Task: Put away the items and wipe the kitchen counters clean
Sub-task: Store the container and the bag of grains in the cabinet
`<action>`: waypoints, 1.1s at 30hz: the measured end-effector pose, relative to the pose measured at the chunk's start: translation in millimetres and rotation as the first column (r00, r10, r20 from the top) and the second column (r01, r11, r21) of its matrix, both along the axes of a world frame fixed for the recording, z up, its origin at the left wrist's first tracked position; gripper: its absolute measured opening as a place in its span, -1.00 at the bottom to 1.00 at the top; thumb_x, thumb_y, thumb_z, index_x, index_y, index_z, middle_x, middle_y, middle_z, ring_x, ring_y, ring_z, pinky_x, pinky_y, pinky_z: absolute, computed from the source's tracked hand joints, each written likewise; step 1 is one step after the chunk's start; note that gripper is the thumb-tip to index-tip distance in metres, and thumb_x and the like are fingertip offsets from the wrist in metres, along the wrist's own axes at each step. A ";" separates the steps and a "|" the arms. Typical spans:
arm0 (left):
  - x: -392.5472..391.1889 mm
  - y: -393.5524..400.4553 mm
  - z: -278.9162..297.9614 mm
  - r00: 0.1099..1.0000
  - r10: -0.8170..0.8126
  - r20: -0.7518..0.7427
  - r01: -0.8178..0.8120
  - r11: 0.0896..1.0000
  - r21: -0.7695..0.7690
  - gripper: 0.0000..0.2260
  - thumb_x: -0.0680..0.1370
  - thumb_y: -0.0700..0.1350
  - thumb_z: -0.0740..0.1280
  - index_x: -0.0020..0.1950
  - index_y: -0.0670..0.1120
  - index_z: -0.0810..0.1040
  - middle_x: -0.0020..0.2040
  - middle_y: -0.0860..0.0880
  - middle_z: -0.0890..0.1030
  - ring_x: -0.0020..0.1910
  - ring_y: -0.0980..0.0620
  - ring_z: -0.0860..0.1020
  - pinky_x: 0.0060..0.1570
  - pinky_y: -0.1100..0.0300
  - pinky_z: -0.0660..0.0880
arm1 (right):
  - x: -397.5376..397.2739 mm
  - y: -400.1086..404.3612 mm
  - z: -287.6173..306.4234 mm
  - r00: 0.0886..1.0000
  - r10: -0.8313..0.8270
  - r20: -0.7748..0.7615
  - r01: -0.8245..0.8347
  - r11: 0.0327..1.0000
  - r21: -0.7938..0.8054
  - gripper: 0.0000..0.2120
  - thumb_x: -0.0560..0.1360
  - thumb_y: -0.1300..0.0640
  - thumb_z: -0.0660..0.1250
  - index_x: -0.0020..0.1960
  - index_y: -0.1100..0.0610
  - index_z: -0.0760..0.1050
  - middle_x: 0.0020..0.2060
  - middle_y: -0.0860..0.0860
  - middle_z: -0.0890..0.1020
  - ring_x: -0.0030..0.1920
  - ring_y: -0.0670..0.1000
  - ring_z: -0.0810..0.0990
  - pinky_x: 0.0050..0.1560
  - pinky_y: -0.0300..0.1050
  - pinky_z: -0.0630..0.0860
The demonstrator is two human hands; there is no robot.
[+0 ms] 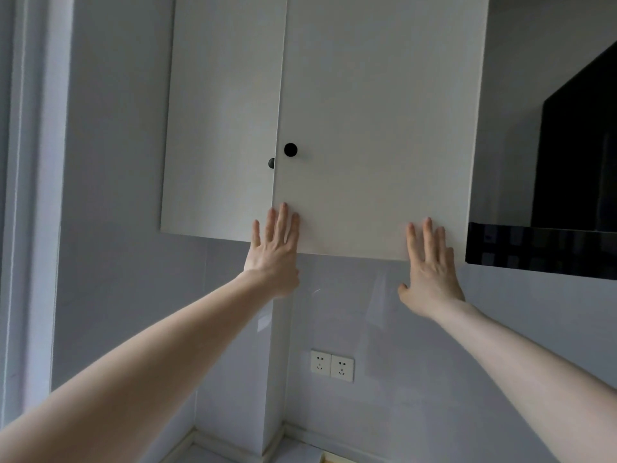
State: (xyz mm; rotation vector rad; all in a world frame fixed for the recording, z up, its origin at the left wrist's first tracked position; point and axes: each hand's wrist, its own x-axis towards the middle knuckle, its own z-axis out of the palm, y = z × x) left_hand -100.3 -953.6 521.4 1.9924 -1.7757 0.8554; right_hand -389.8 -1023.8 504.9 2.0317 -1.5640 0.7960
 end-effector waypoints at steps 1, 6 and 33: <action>-1.3 -5.0 0.6 1.000 0.000 -0.004 0.000 1.000 0.030 -0.02 0.57 0.09 0.33 0.62 -0.12 -0.39 0.57 -0.15 -0.48 0.59 -0.22 -0.39 0.57 -0.25 -0.21 | 0.3 -1.7 -0.4 1.000 -0.010 -0.012 0.010 1.000 0.004 0.12 0.50 0.02 0.39 0.57 0.06 -0.51 0.50 0.13 -0.56 0.56 0.26 -0.44 0.58 0.24 -0.15; -10.1 -28.6 0.9 0.998 -0.034 -0.052 0.040 0.992 0.121 -0.02 0.54 0.03 0.34 0.63 -0.11 -0.37 0.59 -0.13 -0.45 0.62 -0.20 -0.30 0.58 -0.23 -0.18 | 0.6 -12.1 -2.9 0.997 -0.052 -0.060 0.053 0.999 0.009 0.15 0.46 -0.01 0.39 0.57 0.08 -0.52 0.51 0.18 -0.52 0.55 0.29 -0.45 0.58 0.28 -0.20; -29.8 -54.8 -26.6 0.981 -0.151 -0.117 0.177 0.950 0.259 -0.07 0.54 0.03 0.35 0.66 0.03 -0.28 0.67 -0.01 -0.25 0.65 -0.18 -0.16 0.59 -0.23 -0.10 | 3.8 -26.7 -10.7 1.000 -0.025 -0.010 0.026 0.999 0.030 0.14 0.38 0.03 0.40 0.62 0.02 -0.39 0.53 0.13 -0.51 0.53 0.22 -0.52 0.57 0.23 -0.29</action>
